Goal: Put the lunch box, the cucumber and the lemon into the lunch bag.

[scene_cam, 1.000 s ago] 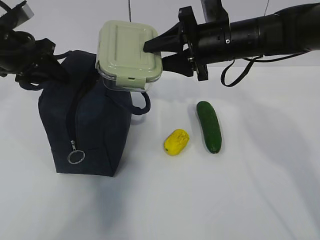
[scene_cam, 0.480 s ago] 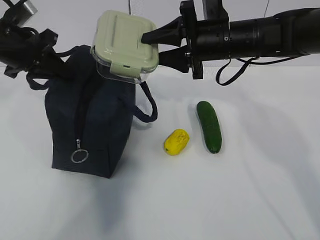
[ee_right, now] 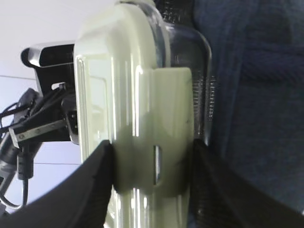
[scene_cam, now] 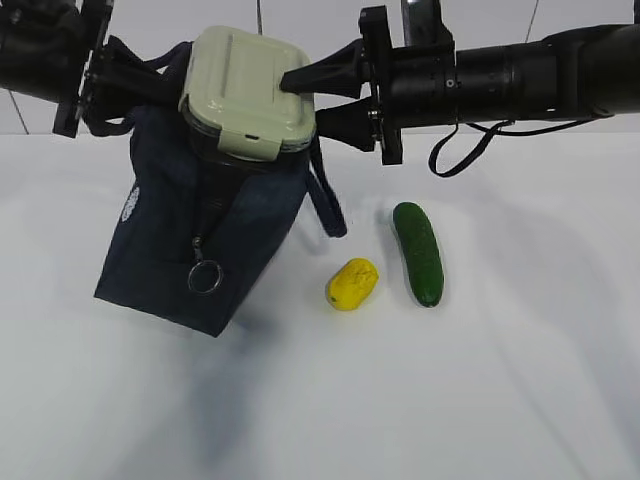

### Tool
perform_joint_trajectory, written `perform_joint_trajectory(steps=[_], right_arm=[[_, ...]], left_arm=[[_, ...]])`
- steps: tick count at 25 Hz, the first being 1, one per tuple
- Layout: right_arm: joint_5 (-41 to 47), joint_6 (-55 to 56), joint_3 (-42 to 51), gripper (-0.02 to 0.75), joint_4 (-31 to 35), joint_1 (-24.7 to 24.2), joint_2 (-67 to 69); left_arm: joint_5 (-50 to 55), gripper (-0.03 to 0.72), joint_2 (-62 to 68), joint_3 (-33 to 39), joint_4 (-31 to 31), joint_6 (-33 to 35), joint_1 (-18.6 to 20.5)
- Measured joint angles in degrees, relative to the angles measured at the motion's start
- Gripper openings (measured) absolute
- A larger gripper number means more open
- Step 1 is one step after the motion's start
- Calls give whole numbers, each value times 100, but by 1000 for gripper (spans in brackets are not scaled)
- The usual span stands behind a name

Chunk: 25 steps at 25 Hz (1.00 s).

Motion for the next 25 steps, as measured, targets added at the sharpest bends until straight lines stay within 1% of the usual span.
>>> perform_joint_trajectory(steps=[3, 7, 10, 13, 16, 19, 25], right_arm=[[0, 4, -26, 354, -200, 0, 0], [-302, 4, -39, 354, -853, 0, 9], [-522, 4, -39, 354, -1131, 0, 22], [-722, 13, -39, 354, -1193, 0, 22], [-833, 13, -39, 354, -1183, 0, 65], [-860, 13, -39, 354, -1168, 42, 156], [-913, 3, -39, 354, -915, 323, 325]], left_arm=[[107, -9, 13, 0, 52, 13, 27], [230, -9, 22, 0, -37, 27, 31], [217, -9, 22, 0, -73, 27, 31], [63, -9, 22, 0, 16, 29, 31], [36, -9, 22, 0, -43, 39, -17], [-7, -9, 22, 0, -54, 218, -145], [-214, -9, 213, 0, -169, 432, -372]])
